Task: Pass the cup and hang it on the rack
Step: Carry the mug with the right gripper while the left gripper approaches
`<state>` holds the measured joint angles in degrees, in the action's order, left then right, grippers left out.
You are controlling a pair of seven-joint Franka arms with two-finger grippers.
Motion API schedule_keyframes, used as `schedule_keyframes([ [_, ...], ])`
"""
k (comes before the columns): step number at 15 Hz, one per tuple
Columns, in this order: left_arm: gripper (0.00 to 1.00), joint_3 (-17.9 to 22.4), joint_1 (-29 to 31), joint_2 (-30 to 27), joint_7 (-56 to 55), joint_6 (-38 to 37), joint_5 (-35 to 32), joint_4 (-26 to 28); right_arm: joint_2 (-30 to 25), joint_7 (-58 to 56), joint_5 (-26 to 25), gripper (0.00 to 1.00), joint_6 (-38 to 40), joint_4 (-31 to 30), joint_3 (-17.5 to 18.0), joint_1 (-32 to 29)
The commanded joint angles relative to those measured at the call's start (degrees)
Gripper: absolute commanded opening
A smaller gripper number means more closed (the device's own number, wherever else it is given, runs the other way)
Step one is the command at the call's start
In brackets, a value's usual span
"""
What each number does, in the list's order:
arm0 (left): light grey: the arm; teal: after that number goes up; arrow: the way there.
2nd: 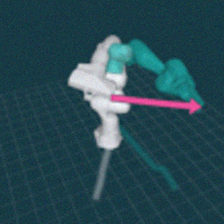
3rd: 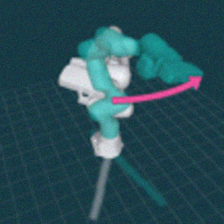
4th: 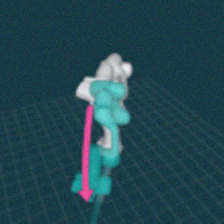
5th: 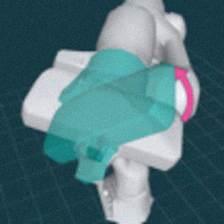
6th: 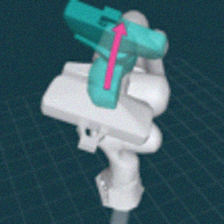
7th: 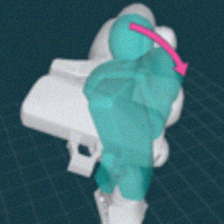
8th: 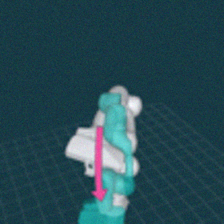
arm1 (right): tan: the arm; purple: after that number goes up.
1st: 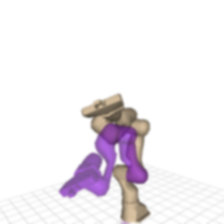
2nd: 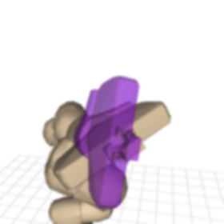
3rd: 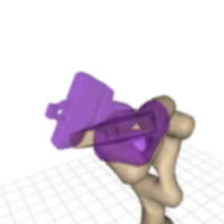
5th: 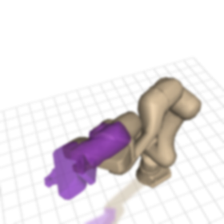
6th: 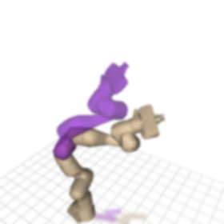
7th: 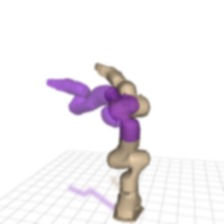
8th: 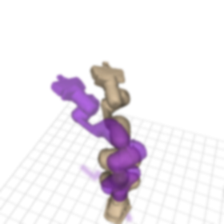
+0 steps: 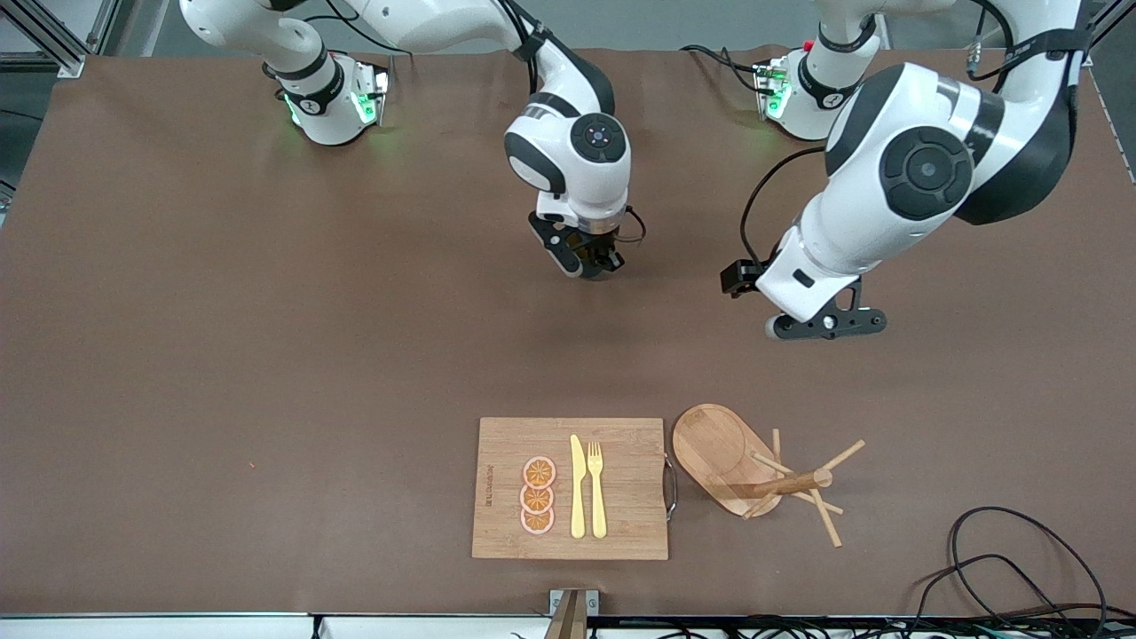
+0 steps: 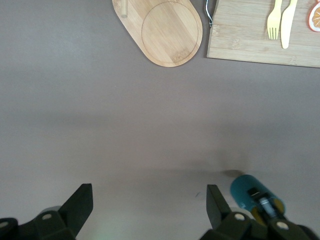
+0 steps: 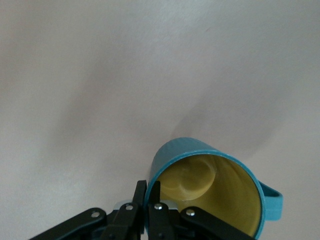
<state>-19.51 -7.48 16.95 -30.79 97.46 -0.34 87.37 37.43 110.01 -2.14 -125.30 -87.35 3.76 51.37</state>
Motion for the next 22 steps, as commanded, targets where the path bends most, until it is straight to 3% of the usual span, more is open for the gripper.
schedule_keyframes([
  [1, 1.00, -0.1, -1.7, 1.4, -3.2, 0.7, -1.5, -1.4, 4.0, 1.4, -2.4, 0.00, 0.9, 5.9, -0.7, 1.1],
  [5, 1.00, -0.2, -3.2, 1.9, -7.7, 0.6, -2.5, -1.9, 8.4, 1.6, -3.1, 0.00, 1.6, 11.0, -0.8, 2.6],
  [10, 1.00, -0.2, -3.5, 1.9, -8.2, 0.6, -2.6, -1.9, 9.8, 2.7, -3.2, 0.01, 2.3, 11.9, -0.9, 3.3],
  [11, 1.00, -0.2, -3.5, 1.8, -8.2, 0.6, -2.6, -2.0, 9.8, 2.8, -3.7, 0.09, 2.2, 11.9, -0.9, 3.3],
  [14, 1.00, -0.1, -3.4, 1.5, -8.1, 0.6, -2.7, -2.0, 9.8, 2.8, -4.2, 0.94, 1.7, 11.8, -0.9, 3.3],
  [15, 0.99, -0.1, -3.4, 1.5, -8.1, 0.6, -3.1, -2.0, 9.7, 2.8, -5.9, 1.00, 1.8, 11.8, -0.8, 3.7],
  [22, 1.00, -0.2, -3.5, 1.4, -10.6, 0.6, -5.7, -1.9, 7.8, 3.3, -7.4, 1.00, 2.7, 11.9, -0.7, 3.2],
])
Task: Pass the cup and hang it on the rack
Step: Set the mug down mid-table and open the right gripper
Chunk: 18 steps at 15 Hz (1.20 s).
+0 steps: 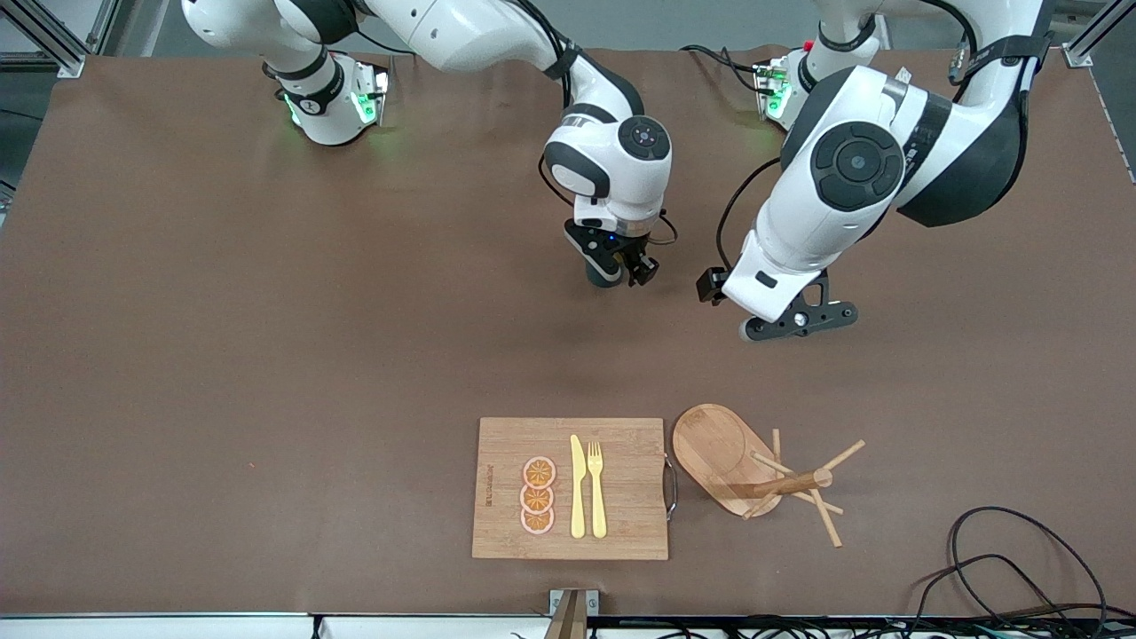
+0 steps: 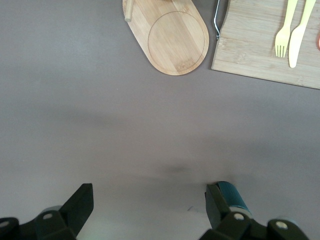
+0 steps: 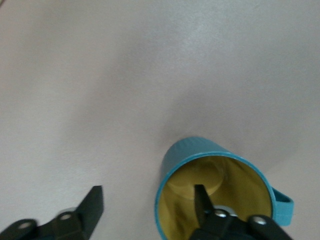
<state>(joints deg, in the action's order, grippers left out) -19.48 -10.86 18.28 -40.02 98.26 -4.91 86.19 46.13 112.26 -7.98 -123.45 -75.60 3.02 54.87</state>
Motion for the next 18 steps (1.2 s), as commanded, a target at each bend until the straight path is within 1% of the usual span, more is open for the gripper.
schedule_keyframes([
  [1, 1.00, -0.2, -0.1, -0.2, -1.5, -0.2, -1.2, -0.8, -1.5, 0.9, -1.4, 1.00, 2.1, 0.1, 0.1, -0.9],
  [3, 1.00, -0.3, -0.2, -0.9, -3.6, -0.2, -1.2, -0.8, -2.9, -0.3, -1.2, 1.00, 5.5, 0.1, 0.2, -2.3],
  [6, 1.00, -0.3, -1.8, -1.2, -6.5, -0.2, -1.2, -0.8, -6.7, -6.4, -0.3, 1.00, 11.7, 0.0, 0.7, -5.5],
  [7, 1.00, -0.4, -2.0, -1.2, -6.7, -0.3, -1.4, -0.9, -8.4, -8.9, 1.1, 1.00, 13.4, -0.1, 0.8, -7.0],
  [9, 1.00, -0.4, -2.1, -1.6, -6.5, -0.9, -1.4, -2.8, -12.0, -17.0, 3.1, 1.00, 18.4, -0.6, 0.5, -9.2],
  [11, 1.00, -0.3, -1.4, -2.2, -6.2, -1.8, -1.9, -3.7, -14.7, -25.2, 2.8, 1.00, 22.9, -1.9, 0.3, -10.0],
  [13, 1.00, -0.3, -1.8, -3.2, -6.3, -2.0, -2.2, -3.7, -18.8, -29.5, 2.0, 1.00, 22.7, -6.6, 0.1, -11.2],
  [15, 1.00, -0.6, -2.9, -3.7, -7.1, -3.2, -2.2, -3.7, -23.2, -35.7, 1.7, 1.00, 22.6, -11.0, 0.1, -13.8],
  [16, 1.00, -1.3, -4.3, -4.1, -8.5, -3.8, -2.3, -3.7, -25.3, -38.5, 1.7, 1.00, 22.6, -13.3, 0.1, -15.4],
  [18, 1.00, -1.4, -7.7, -5.1, -14.1, -5.5, -3.2, -3.6, -29.3, -44.3, 1.8, 1.00, 21.9, -17.7, 0.1, -18.5],
])
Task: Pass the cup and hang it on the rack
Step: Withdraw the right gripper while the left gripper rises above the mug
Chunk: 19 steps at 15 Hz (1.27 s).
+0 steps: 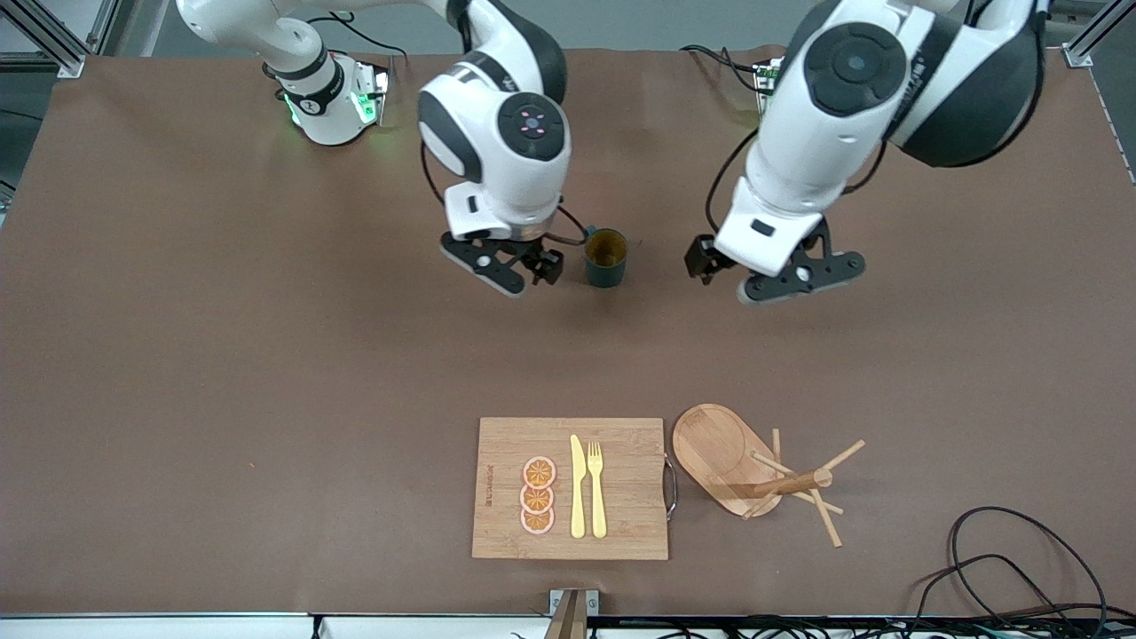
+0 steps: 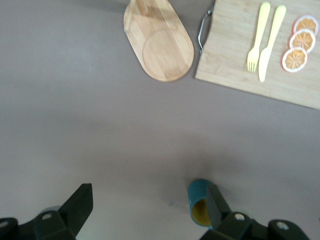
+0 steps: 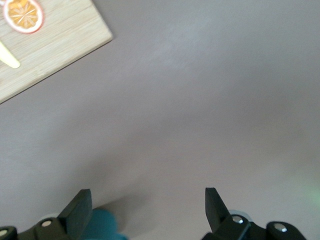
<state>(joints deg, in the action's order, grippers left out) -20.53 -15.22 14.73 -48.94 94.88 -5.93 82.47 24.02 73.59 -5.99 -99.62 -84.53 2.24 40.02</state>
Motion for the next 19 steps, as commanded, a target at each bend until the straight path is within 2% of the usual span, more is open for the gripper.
schedule_keyframes([
  [1, 1.00, -0.6, -4.9, -1.7, -8.0, -2.6, -3.4, 0.3, -9.3, -8.9, -0.2, 1.00, -2.7, -11.3, 0.8, -5.1],
  [3, 1.00, -0.9, -8.9, -1.5, -14.6, -3.0, -6.4, 0.5, -14.1, -16.2, -0.2, 1.00, -5.1, -17.0, 0.8, -9.1],
  [6, 1.00, -0.9, -15.1, -0.5, -25.8, -2.9, -8.5, 0.7, -19.4, -25.8, -0.2, 1.00, -6.3, -22.2, 0.8, -14.2],
  [8, 1.00, -0.9, -19.7, 1.4, -32.8, -2.9, -12.8, 1.0, -22.1, -30.7, -0.2, 1.00, -6.3, -24.4, 0.8, -17.1],
  [12, 0.96, -0.9, -25.7, 4.3, -45.3, -2.2, -15.4, 1.4, -27.9, -42.7, -0.1, 1.00, -6.6, -29.4, 0.8, -23.9],
  [17, 0.93, -0.9, -34.1, 11.4, -60.3, -1.3, -25.1, 4.0, -35.0, -59.8, 0.3, 1.00, -6.2, -34.3, 0.7, -34.3],
  [19, 0.90, -0.9, -37.1, 14.8, -67.9, -1.3, -30.3, 5.1, -35.9, -67.3, 0.5, 1.00, -5.9, -34.4, -0.6, -38.2],
])
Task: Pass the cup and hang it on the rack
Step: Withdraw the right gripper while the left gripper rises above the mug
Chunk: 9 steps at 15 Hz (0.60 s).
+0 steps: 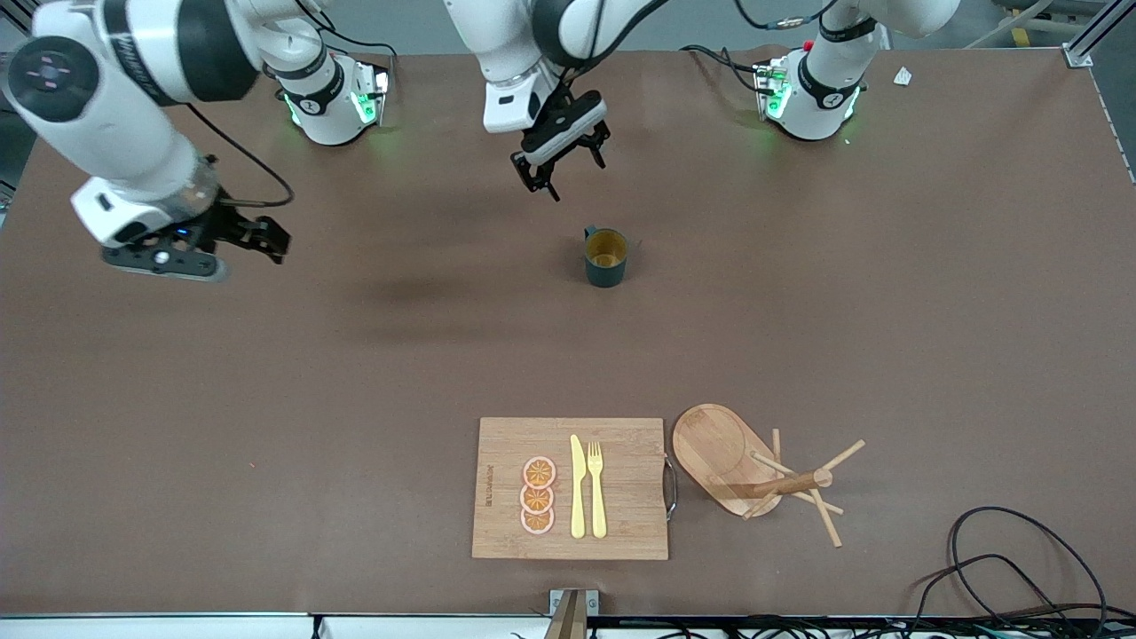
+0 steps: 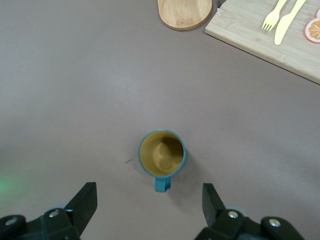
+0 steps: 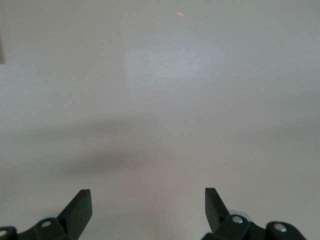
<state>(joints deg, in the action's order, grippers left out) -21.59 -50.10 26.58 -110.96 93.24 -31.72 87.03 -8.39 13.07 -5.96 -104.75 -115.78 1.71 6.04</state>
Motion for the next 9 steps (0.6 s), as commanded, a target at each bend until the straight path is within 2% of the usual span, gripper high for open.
schedule_keyframes([
  [1, 0.87, 0.1, -3.1, 4.0, -9.7, 0.4, -6.8, 2.0, -3.7, -9.5, 0.5, 1.00, -0.8, -3.1, -1.5, -4.9],
  [4, 0.86, 0.0, -5.5, 6.4, -18.7, 4.4, -12.8, 6.7, -3.9, -15.4, 0.6, 1.00, -0.9, -3.1, -6.4, -5.0],
  [6, 0.82, -0.1, -6.1, 9.3, -23.6, 4.7, -17.6, 7.5, -3.8, -16.0, 0.6, 1.00, -1.5, -3.1, -7.2, -5.0],
  [9, 0.79, -0.1, -7.8, 12.5, -26.6, 4.6, -20.9, 7.8, -3.7, -16.2, 2.9, 1.00, -4.8, -2.7, -7.6, -5.0],
])
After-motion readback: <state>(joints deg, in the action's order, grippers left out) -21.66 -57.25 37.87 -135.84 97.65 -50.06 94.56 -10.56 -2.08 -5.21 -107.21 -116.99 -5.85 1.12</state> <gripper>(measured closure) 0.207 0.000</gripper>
